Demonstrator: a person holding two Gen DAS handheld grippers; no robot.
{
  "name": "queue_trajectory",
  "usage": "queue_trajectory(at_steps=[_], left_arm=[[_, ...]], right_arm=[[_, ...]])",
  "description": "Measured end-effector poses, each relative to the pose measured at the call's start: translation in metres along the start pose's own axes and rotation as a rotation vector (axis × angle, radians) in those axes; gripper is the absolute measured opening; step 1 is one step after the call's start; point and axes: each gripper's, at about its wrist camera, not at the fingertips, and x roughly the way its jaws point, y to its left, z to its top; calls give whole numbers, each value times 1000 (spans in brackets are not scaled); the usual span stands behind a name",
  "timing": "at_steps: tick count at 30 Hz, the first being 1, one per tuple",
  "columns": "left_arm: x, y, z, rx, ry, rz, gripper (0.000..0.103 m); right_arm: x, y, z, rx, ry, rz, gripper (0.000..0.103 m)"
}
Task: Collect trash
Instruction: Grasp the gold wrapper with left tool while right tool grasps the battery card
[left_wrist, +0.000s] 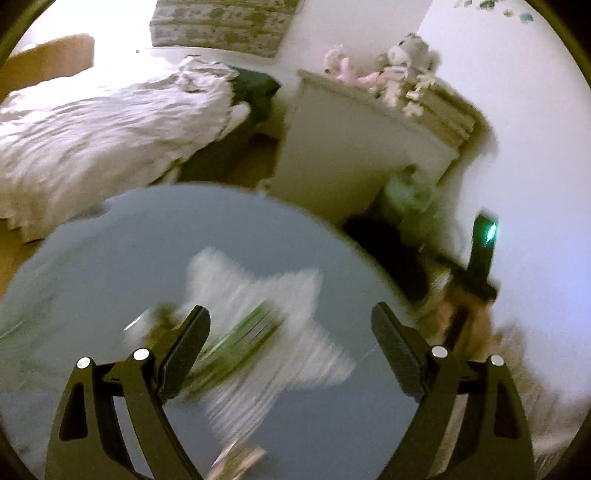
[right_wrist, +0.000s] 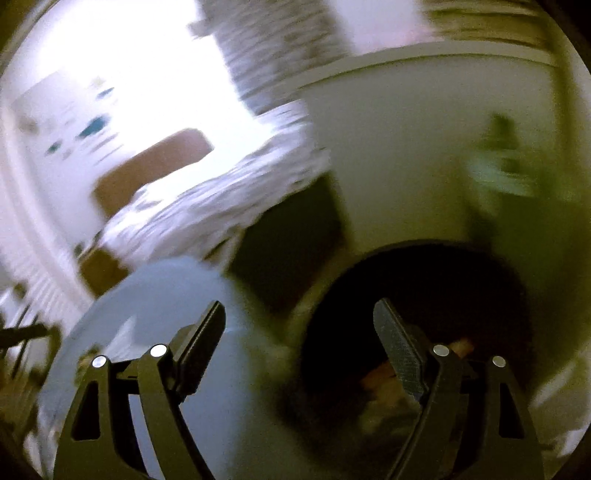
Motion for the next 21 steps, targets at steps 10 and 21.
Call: queue_trajectory(at_steps=[10,21], left_arm=[[-10,25,-91,156,143,12,87],[6,33,-111,248,161,57,40]], right_arm=[[49,222,-9,-585,365,416,82],[133,320,-58,-1045,662,422,82]])
